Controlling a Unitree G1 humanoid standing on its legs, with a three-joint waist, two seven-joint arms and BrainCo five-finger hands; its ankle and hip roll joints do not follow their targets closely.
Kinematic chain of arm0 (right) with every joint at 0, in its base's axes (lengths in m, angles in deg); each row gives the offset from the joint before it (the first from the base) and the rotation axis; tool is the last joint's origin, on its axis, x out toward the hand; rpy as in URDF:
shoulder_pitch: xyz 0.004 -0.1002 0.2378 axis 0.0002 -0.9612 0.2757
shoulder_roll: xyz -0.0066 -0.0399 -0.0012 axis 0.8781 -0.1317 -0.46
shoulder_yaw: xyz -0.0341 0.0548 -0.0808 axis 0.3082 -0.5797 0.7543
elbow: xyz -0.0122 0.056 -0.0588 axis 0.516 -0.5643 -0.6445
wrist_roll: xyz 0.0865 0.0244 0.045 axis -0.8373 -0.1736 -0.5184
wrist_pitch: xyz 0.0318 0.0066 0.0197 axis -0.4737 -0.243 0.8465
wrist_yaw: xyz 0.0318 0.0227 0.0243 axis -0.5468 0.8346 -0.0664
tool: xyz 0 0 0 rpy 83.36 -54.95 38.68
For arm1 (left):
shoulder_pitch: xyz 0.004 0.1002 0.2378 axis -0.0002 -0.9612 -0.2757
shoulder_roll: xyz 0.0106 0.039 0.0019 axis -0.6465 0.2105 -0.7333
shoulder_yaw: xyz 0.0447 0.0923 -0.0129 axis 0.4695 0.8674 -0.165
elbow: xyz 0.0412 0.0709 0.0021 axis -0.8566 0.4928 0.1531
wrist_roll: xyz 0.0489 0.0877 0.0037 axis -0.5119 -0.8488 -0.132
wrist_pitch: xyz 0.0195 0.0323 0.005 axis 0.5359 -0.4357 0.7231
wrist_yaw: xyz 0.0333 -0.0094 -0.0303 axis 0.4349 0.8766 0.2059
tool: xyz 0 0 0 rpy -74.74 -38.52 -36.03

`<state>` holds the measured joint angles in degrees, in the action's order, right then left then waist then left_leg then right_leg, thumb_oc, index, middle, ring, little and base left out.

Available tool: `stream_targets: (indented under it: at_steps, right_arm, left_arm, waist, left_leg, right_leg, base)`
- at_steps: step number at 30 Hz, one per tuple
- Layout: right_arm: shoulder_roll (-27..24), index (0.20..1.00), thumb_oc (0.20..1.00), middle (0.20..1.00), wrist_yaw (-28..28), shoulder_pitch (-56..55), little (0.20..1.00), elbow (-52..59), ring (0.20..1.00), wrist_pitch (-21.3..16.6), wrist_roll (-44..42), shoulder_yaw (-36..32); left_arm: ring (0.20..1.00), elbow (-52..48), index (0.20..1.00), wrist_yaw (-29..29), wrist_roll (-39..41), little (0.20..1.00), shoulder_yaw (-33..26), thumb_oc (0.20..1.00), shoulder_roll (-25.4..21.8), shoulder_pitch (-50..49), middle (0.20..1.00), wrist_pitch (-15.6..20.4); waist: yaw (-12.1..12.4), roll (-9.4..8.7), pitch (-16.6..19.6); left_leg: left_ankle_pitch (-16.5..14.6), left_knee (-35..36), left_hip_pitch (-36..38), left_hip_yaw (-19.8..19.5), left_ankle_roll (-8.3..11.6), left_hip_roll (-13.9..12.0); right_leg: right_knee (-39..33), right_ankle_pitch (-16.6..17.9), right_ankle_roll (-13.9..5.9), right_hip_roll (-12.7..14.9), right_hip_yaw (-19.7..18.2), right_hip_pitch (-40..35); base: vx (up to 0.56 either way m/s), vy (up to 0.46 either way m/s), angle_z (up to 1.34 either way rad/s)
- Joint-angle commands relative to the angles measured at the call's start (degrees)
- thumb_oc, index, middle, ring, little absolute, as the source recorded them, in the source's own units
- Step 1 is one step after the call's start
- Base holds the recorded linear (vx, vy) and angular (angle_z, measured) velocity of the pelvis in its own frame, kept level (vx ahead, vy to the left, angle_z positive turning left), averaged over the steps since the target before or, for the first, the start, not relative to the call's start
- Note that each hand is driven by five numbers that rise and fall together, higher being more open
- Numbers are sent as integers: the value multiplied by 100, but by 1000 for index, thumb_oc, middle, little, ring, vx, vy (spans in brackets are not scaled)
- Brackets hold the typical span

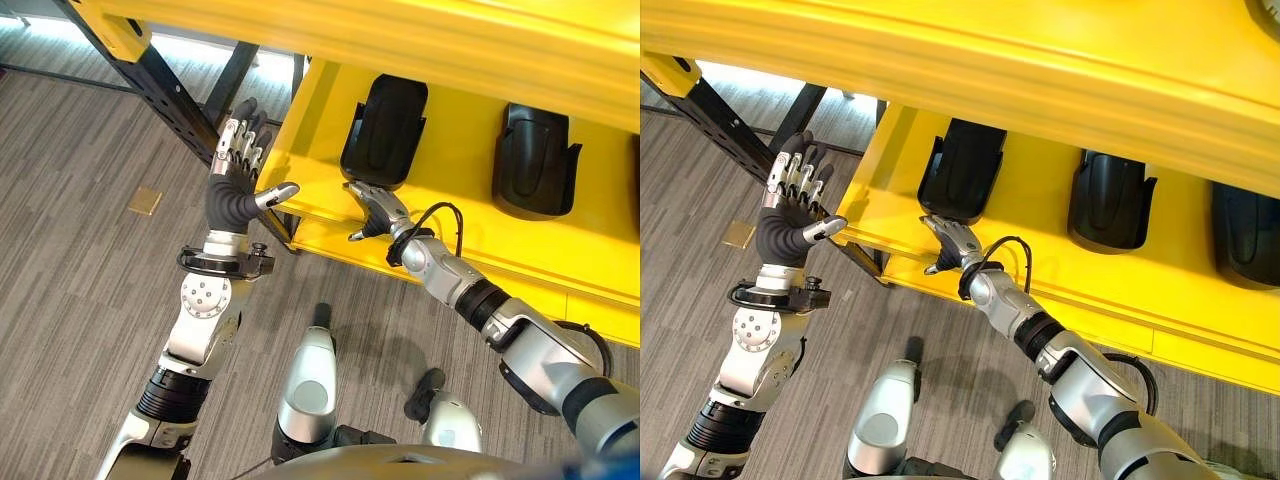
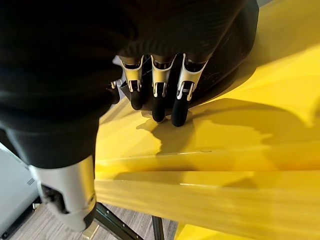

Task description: Move parts from the plastic box to the shelf.

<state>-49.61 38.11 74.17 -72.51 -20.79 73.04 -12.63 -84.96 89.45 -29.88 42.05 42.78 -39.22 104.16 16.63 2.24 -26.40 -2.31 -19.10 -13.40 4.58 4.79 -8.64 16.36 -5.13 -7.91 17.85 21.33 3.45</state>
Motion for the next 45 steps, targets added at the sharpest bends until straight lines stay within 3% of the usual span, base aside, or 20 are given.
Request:
stream_targets:
  at_steps: [1, 17, 45]
  right_arm:
    - [242, 1000, 1000, 1000, 85, 309, 1000, -298, 1000, 41, -36, -221]
    - [102, 1000, 1000, 1000, 146, 428, 1000, -547, 1000, -51, -21, -261]
    - [16, 1000, 1000, 1000, 147, 637, 1000, -770, 1000, -62, 33, -317]
  left_arm:
    - [1000, -403, 1000, 54, 21, 1000, 10, 1000, 88, 228, 1000, 260]
    - [1000, -321, 1000, 57, 63, 1000, 79, 1000, 67, 239, 1000, 285]
    - [1000, -285, 1000, 62, 177, 1000, 133, 1000, 95, 220, 1000, 310]
  waist:
    - [92, 80, -27]
    - [32, 202, -16]
    - [39, 225, 7]
  left_leg:
    - [-86, -121, 75, 5, -189, 311]
    - [-110, -179, 134, 46, -220, 319]
    - [-56, -157, 169, -2, -197, 290]
  right_leg:
    - [768, -218, 140, -159, 6, -27]
    - [978, -270, 153, -102, -57, 41]
    - [1110, -287, 199, -88, -56, 102]
  base:
    - [37, 33, 2]
    - [2, 1, 0]
    - [0, 0, 0]
